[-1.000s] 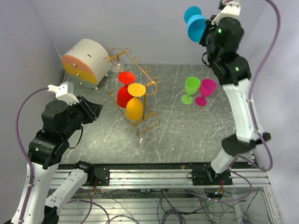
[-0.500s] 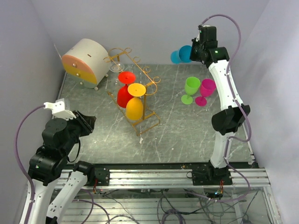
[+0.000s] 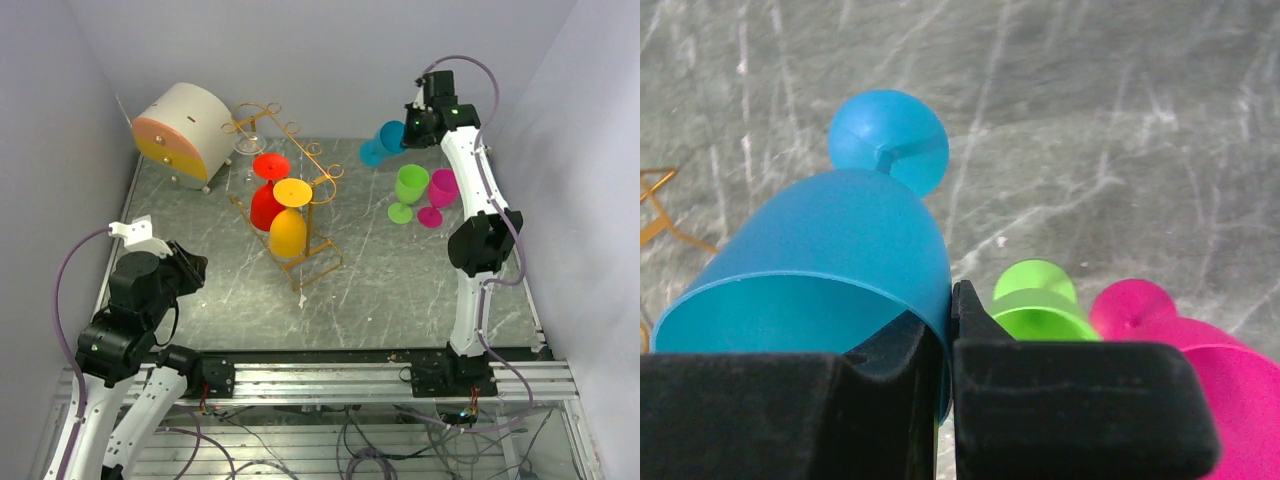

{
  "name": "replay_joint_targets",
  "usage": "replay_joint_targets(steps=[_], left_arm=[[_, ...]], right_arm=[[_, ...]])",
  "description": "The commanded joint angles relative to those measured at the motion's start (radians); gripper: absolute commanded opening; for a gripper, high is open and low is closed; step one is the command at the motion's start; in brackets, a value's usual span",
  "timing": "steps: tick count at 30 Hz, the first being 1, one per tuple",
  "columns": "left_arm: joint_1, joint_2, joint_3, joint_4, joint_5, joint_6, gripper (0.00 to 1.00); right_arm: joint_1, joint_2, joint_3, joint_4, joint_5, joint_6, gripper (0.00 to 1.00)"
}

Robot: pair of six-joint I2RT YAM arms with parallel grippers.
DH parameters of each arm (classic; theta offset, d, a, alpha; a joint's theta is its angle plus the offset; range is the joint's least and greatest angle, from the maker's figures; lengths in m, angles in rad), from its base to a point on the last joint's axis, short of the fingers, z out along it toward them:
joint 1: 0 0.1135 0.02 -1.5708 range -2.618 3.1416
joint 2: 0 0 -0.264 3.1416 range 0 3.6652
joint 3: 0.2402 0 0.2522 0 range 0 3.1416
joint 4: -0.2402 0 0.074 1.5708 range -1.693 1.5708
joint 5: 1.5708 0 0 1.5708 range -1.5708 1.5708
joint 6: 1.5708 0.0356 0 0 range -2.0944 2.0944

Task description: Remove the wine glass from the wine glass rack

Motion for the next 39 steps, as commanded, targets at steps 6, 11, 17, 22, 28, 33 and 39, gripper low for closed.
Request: replay_joint_targets(steps=[6,11,17,22,28,33,39], left_arm=[[-0.001,-0.012,-0.003,0.024,-0.03,0.004,0.32],[0.0,-0.008,-0.006,0.026,-0.03,0.002,0.33],[-0.001,-0.009,-0.004,0.024,-0.03,0.002,0.32],[-0.001,-0.021,-0.007,0.028,-0.032,0.002,0.32],[0.0,-0.023,-0.006,0.025,-0.029,0.003,0.32],[-0.001,-0.029,-0.007,0.028,-0.026,0.005,0.32],[-0.001,-0.024,-0.006,0.025,-0.031,0.002,0.32]], right_arm=[[0.126,0.063,0.113,-0.088,0.044,-0.065,0.0],[0.191,0.006,0.026,-0.095,0.112,-0.069,0.0],[0.19,-0.196,-0.183,0.009,0.198,-0.028,0.0],[0.011,-0.273,-0.216,0.108,0.072,0.051,0.0],[-0.149,-0.179,-0.104,0.086,0.097,0.129,0.0],[-0.262,-0.153,-0.119,0.04,0.204,0.175,0.0],[-0.357,-0.308,-0.368,0.128,0.26,0.199,0.0]])
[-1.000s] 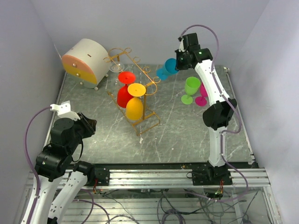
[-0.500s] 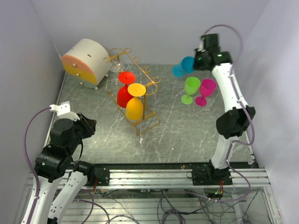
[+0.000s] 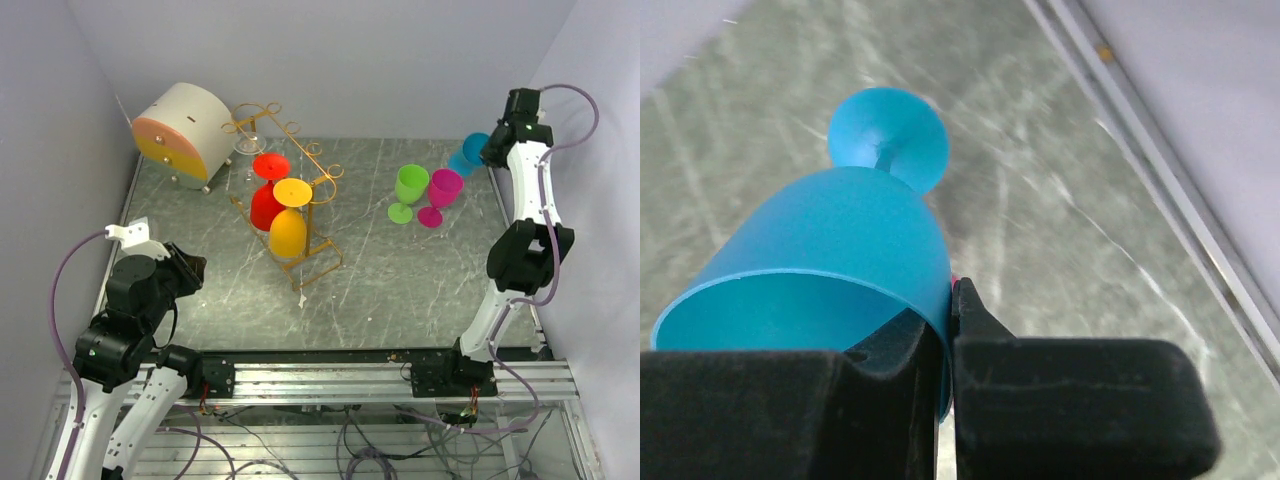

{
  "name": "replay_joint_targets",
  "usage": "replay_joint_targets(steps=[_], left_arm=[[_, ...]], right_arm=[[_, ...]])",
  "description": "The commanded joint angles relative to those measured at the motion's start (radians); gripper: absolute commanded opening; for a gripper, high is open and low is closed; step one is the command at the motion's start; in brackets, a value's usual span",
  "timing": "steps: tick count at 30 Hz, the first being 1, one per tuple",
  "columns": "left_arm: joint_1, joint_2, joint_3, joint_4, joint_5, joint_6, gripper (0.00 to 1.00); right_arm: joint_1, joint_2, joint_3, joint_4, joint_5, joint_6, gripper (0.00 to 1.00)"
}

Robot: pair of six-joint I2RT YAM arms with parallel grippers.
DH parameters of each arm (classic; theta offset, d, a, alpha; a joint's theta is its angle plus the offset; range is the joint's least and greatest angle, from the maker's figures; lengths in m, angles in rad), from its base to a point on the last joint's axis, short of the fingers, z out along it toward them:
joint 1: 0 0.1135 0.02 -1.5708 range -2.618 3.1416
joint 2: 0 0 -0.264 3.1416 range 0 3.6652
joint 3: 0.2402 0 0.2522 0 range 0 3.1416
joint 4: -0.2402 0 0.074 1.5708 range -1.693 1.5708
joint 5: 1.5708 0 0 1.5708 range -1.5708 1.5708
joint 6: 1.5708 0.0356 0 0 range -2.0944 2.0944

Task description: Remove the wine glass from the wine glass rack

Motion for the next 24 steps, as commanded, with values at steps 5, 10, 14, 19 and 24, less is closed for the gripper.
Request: replay_joint_targets(steps=[5,10,14,19,24], left_arm=[[-0.001,0.004,-0.007,0.024,-0.036,-0.003,0.32],[-0.001,0.031,0.0,0.016,-0.045,-0.007,0.31],[-0.001,0.035,0.001,0.014,-0.041,-0.006,0.31],[-0.001,0.02,-0.003,0.018,-0.036,-0.004,0.32],[-0.001,0.015,-0.003,0.016,-0.036,-0.004,0.32]], right_arm=[[-0.109,-0.12,-0.128,-0.005,0.062,-0.004,0.0],[-0.17,-0.18,-0.269,0.003,-0.005,-0.04,0.0],[-0.176,-0.233,-0.375,0.01,-0.033,-0.046,0.0],[-0.177,-0.27,-0.476,0.04,-0.089,-0.066,0.0],[-0.177,-0.245,-0.479,0.025,-0.104,-0.072,0.0]])
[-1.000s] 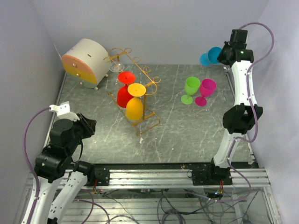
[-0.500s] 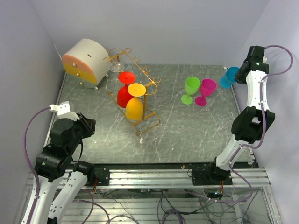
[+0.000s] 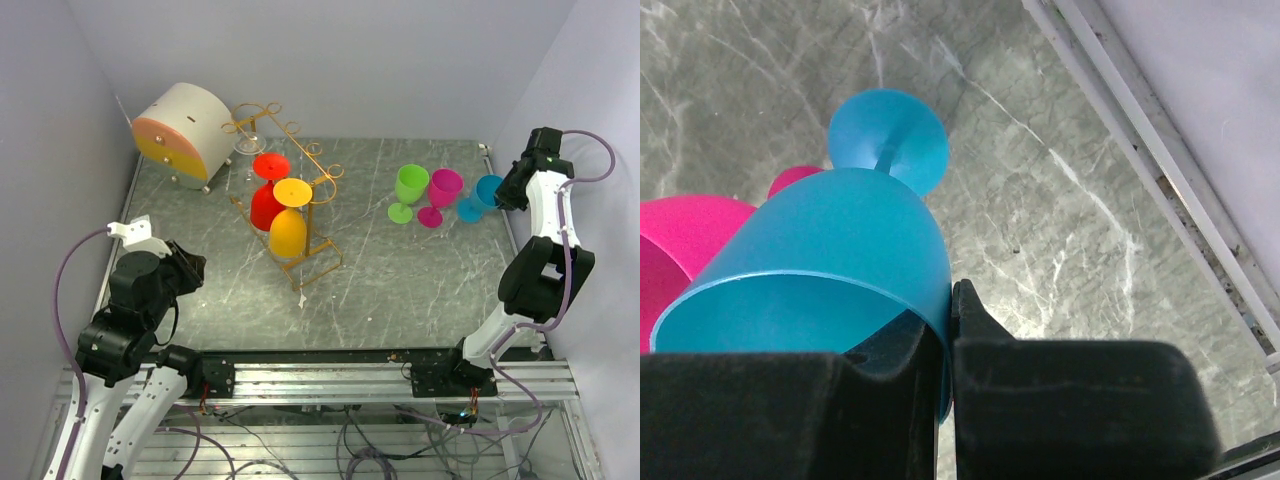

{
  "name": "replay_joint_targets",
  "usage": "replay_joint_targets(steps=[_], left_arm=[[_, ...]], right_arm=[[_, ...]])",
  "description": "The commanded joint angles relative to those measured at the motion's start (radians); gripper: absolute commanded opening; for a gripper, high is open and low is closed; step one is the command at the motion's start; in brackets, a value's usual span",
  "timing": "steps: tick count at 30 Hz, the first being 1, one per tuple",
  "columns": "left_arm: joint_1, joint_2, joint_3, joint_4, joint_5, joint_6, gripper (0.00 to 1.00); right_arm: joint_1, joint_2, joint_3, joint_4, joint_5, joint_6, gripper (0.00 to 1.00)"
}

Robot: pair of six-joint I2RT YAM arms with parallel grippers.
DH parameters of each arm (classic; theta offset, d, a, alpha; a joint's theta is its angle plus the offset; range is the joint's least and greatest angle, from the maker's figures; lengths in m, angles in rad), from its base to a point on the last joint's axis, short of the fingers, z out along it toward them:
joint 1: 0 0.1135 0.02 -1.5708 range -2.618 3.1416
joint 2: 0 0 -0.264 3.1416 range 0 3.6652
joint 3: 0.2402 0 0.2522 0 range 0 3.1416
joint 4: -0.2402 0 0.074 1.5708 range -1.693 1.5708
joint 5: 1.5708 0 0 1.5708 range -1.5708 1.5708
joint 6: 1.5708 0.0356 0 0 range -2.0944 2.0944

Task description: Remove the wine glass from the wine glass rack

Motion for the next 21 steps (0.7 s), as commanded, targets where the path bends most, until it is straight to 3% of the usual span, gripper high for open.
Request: replay_joint_targets(steps=[1,18,21], left_arm=[[-0.001,-0.012,-0.003,0.018,-0.02,-0.003,0.32],[-0.001,-0.012,-0.003,0.017,-0.024,-0.004,0.33],[-0.001,-0.01,-0.002,0.018,-0.021,-0.004,0.37]], right_arm=[[-0.001,-0.006,-0.009,0.021,-0.028,-0.018,0.0],[0.001,0.088,0.024,-0.017,-0.076,-0.032,0.0],[0.002,0.085,0.035,-0.021,-0.083,-0.036,0.09]])
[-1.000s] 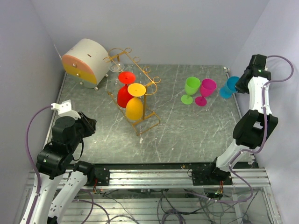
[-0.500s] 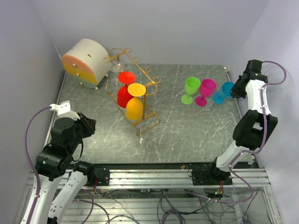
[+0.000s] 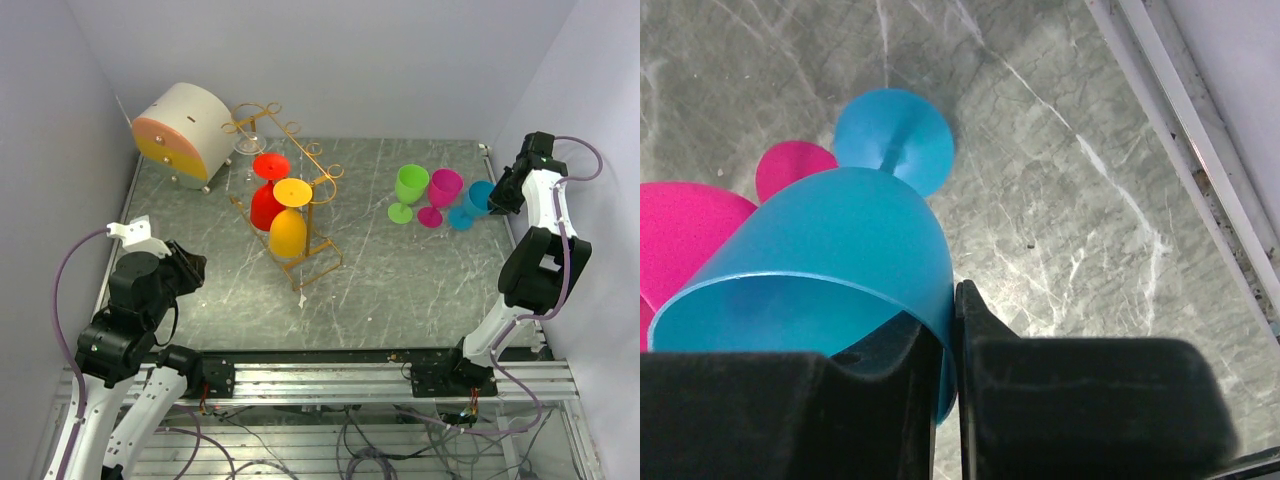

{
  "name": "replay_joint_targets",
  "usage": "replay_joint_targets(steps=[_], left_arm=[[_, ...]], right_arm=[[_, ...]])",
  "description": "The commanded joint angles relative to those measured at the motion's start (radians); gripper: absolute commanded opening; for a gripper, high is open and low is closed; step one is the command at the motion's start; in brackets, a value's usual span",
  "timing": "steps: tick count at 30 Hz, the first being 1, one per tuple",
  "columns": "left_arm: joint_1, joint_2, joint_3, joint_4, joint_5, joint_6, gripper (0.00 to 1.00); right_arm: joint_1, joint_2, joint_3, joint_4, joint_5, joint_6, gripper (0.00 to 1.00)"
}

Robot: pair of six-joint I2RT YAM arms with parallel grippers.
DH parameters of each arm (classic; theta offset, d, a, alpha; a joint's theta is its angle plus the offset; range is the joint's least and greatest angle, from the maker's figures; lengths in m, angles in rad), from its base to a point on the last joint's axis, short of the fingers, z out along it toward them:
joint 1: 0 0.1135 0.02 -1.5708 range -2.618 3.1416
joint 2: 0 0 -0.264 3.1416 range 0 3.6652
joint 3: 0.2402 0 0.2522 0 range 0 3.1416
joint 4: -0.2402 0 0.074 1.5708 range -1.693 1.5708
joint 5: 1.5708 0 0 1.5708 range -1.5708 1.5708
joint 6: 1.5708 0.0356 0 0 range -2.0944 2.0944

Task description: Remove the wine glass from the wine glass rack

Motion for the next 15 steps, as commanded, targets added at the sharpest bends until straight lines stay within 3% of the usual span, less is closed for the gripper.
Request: replay_joint_targets(steps=[1,7,15], left_arm=[[-0.001,-0.003,-0.003,0.018,-0.018,-0.002,0.4],[-0.001,0.005,0.0,0.015,-0.014,-0.001,0.48],[-0.001,0.016,0.002,0.007,-0.03,-0.008,0.52]], right_arm=[[0.002,0.014,0.038,-0.01,-0.023,-0.013,0.12],[0.007,-0.032,0.046,0.002,-0.033,-0.006,0.22],[0.011,-0.176,0.05,0.034,-0.051,0.009,0.24]])
